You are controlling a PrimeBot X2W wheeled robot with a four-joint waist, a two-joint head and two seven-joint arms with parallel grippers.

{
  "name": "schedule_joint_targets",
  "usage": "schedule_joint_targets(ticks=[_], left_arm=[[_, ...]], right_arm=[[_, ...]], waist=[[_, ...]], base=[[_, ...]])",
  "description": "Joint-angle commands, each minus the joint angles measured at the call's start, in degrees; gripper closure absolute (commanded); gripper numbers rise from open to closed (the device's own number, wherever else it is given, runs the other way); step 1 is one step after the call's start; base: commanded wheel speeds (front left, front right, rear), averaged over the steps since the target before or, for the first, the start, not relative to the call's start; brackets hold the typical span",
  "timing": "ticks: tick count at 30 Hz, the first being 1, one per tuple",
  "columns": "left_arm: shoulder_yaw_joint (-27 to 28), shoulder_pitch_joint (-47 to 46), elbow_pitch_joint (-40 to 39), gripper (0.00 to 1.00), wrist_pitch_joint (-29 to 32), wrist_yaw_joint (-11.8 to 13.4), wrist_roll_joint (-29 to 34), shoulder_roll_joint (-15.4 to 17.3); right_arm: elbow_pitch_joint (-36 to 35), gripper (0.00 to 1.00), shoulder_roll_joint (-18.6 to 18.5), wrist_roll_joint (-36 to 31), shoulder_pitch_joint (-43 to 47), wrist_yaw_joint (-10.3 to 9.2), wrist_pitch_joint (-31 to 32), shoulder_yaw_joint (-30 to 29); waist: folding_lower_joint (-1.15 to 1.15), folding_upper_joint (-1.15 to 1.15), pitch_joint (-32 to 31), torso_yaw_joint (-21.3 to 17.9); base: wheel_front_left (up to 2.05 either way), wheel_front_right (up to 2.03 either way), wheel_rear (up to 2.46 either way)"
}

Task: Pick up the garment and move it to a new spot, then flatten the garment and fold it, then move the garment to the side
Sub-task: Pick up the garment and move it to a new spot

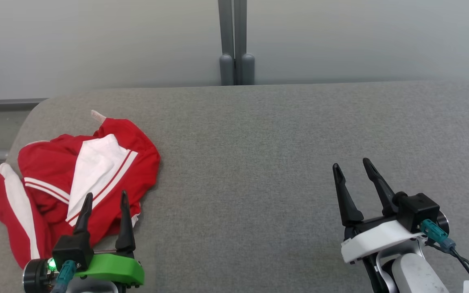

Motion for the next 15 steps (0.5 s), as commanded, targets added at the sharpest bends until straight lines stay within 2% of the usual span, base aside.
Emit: schedule_joint_targets(ticks=[1,15], left_arm=[[0.4,-0.7,0.3,0.00,-0.2,0.3,-0.6,0.4],[4.5,-0.3,1.3,0.00,-0.2,0.3,-2.4,0.4]], right_arm=[[0.1,0.00,-0.2,0.7,0.4,0.03,-0.2,0.1],[0.0,0.00,-0.2,2.4,0.3,0.03,-0.2,0.7]], waist=[[0.00,0.00,-0.2,2.3],[0.00,0.00,-0.1,15.0]], base=[[0.00,0.00,0.00],[0.00,0.00,0.00]])
